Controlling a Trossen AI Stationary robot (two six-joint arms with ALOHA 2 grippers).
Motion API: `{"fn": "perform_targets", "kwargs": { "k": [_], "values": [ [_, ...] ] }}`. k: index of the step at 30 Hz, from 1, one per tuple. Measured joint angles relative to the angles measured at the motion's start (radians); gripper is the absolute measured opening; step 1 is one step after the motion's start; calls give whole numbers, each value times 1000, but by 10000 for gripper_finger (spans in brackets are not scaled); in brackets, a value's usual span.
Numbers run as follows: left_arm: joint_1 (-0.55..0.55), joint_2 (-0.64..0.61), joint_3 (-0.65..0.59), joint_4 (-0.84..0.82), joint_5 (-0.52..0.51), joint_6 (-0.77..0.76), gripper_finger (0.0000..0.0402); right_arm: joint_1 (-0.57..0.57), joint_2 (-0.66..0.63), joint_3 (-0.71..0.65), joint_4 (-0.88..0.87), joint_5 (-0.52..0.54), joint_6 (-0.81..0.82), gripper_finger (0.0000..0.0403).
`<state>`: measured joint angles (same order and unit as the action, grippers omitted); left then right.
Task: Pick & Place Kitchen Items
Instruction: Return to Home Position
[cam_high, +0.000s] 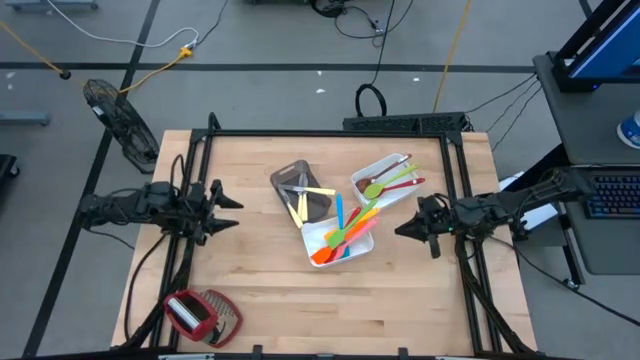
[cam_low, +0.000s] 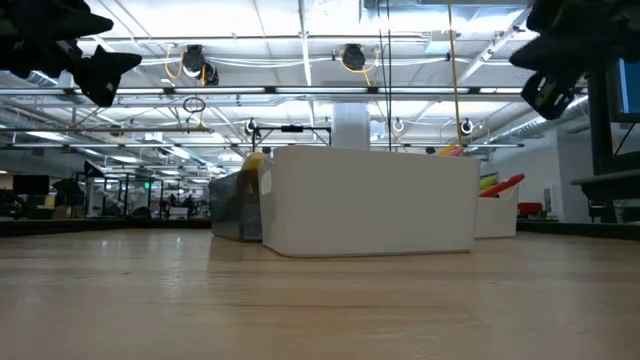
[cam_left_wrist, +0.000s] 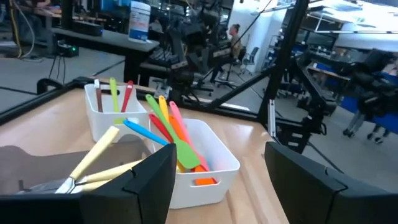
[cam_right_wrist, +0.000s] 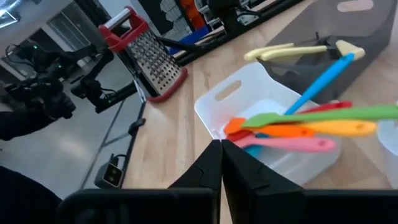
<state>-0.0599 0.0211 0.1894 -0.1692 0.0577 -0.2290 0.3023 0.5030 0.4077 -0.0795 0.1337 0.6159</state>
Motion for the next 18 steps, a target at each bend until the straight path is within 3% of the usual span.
{"fn": "perform_targets", "kwargs": {
  "k": [9, 18],
  "values": [
    [95, -7, 0, -20, 52, 35, 250, -1, -143, -141, 0, 0, -55, 4],
    [202, -7, 0, -69, 158, 73, 250, -1, -182, -253, 1, 10, -3, 4]
  ]
}}
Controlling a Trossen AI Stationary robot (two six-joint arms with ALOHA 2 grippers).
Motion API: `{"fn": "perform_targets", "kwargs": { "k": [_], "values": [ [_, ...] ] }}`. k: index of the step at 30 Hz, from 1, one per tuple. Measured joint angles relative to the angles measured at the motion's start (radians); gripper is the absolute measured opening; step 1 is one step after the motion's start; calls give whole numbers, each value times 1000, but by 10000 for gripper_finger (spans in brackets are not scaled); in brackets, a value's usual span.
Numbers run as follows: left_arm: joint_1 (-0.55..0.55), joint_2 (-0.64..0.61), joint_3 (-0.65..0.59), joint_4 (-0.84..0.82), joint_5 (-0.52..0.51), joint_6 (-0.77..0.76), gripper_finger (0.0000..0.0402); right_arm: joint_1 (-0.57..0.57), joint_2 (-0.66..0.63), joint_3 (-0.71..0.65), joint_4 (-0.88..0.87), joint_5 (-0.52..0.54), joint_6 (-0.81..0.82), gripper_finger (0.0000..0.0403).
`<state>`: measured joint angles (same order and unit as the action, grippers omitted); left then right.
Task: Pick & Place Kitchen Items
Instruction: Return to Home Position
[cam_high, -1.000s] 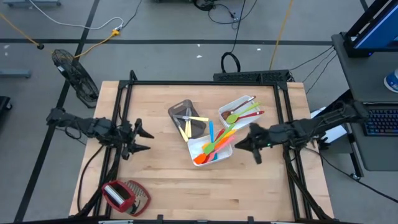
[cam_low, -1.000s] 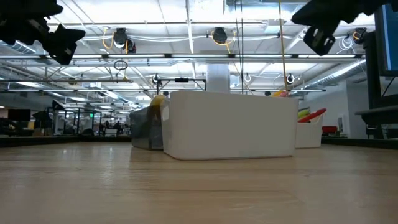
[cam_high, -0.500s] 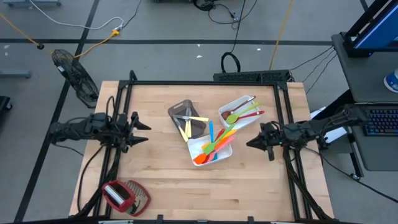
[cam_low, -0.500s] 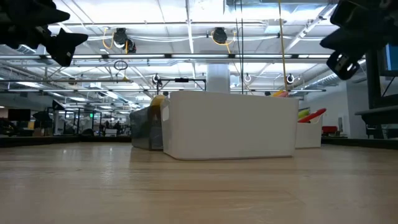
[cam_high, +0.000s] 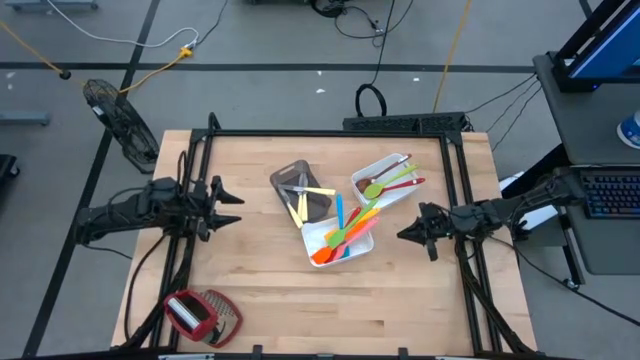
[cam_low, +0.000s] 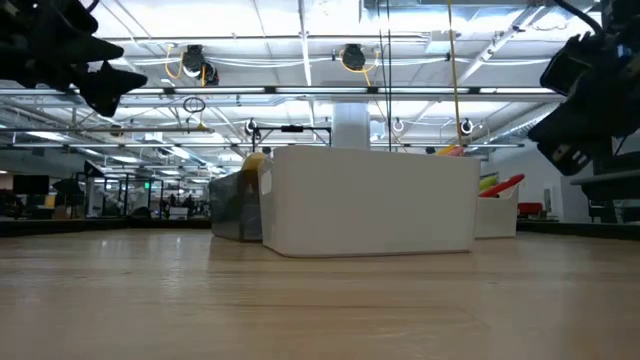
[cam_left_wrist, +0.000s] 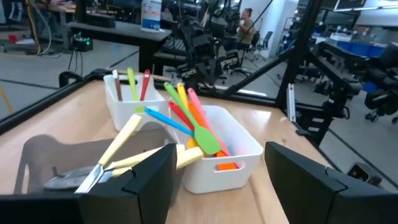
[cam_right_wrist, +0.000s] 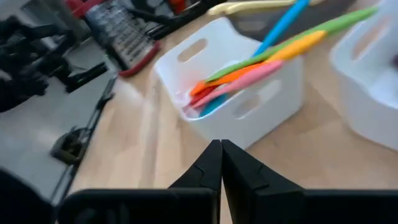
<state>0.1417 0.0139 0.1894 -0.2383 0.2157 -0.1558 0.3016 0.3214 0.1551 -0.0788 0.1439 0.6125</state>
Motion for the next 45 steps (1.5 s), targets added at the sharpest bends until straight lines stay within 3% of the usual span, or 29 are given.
{"fn": "perform_targets", "kwargs": {
  "k": [6, 12, 21, 31, 40, 45],
  "values": [
    [44, 0, -66, 60, 56, -8, 250, 0, 0, -13, 42, 139, -81, 4],
    [55, 26, -156, 261, 91, -35, 250, 0, -1, -13, 117, 141, -187, 4],
    [55, 27, -157, 239, 63, -38, 250, 0, -1, -13, 119, 143, -270, 4],
    [55, 27, -157, 219, -92, -37, 250, 1, -1, -13, 113, 141, -371, 4],
    [55, 27, -158, 232, -94, -59, 250, 1, 0, -12, 87, 142, -599, 4],
    [55, 27, -158, 233, -94, -58, 250, 1, 2, -12, 81, 142, -613, 4]
  ]
}}
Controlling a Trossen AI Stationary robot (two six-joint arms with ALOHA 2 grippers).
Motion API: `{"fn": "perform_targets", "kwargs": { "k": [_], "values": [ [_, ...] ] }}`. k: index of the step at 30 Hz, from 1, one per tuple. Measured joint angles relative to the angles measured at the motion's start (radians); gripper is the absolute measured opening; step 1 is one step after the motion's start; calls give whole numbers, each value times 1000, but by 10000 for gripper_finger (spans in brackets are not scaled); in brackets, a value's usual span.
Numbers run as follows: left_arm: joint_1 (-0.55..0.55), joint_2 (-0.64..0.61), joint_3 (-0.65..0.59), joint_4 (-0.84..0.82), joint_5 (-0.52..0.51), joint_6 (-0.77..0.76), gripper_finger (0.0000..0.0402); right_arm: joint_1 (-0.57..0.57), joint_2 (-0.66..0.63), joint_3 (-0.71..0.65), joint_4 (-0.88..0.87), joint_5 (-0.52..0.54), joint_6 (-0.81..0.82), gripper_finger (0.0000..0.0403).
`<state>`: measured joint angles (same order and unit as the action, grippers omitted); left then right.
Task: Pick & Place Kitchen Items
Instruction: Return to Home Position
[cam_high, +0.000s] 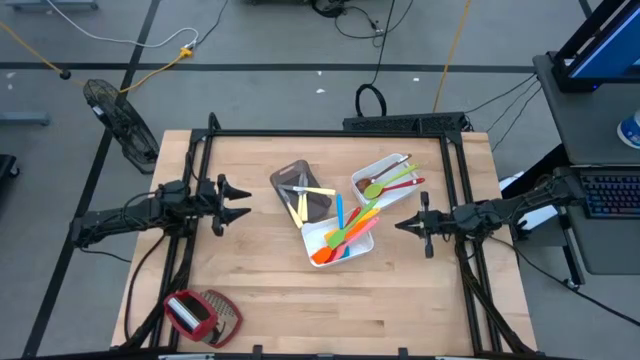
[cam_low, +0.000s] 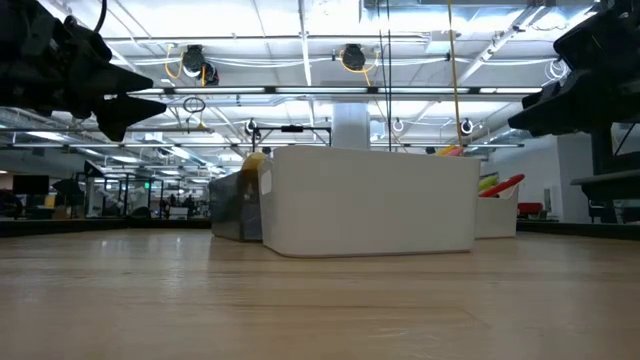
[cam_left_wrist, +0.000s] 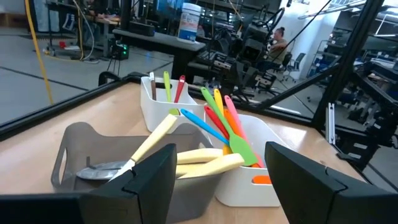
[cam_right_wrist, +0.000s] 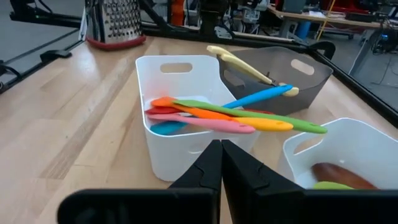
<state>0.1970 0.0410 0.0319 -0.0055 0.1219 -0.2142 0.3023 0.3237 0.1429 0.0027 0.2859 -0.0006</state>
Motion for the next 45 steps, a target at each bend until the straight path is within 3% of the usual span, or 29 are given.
{"fn": "perform_targets", "kwargs": {
  "k": [45],
  "values": [
    [0, 0, 0, 2, 0, 1, 250, 0, 0, 0, 1, 0, 15, 4]
  ]
}}
